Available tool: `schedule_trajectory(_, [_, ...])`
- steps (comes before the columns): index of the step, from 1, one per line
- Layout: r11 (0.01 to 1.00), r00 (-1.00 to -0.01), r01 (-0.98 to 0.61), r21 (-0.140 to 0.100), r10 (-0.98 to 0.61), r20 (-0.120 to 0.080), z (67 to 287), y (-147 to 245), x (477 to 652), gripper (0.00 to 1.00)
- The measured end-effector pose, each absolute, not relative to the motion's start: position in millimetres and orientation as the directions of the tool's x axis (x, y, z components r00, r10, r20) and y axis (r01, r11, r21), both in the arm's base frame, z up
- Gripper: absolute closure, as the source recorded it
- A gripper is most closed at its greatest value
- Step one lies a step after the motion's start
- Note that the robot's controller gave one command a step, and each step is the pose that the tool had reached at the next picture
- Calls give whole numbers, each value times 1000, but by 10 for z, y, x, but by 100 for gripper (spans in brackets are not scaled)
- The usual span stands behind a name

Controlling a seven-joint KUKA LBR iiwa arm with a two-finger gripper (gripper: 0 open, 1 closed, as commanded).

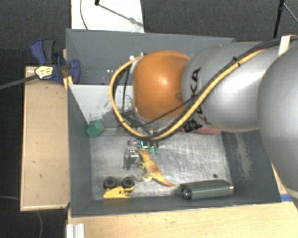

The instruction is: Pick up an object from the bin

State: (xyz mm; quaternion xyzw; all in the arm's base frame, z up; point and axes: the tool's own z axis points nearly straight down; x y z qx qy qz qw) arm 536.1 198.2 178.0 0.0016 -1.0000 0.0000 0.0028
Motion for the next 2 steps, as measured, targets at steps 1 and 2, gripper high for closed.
schedule_trajectory(1, [1000,-1000,3,2,3,-2,1823,1973,5383,0])
schedule_trajectory(2, [992,-992,-128,1,-128,-4,1358,1952,5145,0])
